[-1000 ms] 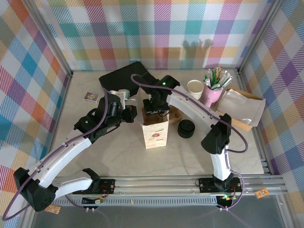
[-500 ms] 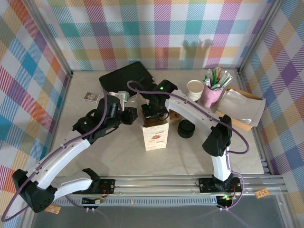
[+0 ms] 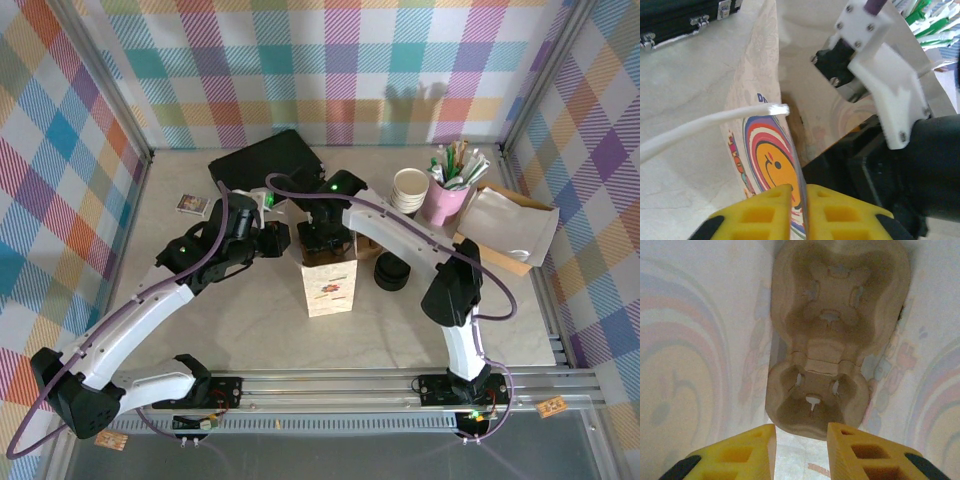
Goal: Pack the takeout coffee
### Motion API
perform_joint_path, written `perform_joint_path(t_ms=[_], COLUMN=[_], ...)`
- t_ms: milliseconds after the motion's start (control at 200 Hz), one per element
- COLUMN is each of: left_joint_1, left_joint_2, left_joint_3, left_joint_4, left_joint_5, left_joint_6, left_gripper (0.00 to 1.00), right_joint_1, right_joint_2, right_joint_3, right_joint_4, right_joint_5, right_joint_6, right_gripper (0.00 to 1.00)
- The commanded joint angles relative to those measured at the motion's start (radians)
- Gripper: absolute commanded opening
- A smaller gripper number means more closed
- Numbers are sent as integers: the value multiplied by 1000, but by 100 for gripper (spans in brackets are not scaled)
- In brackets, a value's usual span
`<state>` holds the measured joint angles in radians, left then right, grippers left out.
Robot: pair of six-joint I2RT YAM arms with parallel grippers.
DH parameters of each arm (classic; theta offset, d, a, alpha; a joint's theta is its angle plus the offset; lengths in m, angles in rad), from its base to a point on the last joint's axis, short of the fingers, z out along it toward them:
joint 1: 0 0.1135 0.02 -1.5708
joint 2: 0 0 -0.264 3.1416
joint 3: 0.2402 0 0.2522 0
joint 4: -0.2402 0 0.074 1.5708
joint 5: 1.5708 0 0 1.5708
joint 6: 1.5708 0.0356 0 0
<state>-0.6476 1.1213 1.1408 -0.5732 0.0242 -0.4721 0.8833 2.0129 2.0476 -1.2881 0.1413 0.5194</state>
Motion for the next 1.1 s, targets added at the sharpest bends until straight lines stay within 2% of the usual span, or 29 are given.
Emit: perform_joint_path(t_ms=[0,155,1095], left_joint_1=[-7,-7,-7], left_joint_2=[-5,-12,-53], left_joint_3=[23,20,50], left_joint_4=[-27,-34,-88], left_joint_5=[32,30,11], left_joint_6=[-22,-19,9], left_gripper=[6,0,0], right_joint_1=[2,2,3], right_joint_2=[25,47,115], right_joint_3=[-9,-16,-202], right_joint_4=[-27,-13,136], right_joint_5=[-5,-8,-7], right_joint_6=[18,14,43], right_gripper=[33,33,33])
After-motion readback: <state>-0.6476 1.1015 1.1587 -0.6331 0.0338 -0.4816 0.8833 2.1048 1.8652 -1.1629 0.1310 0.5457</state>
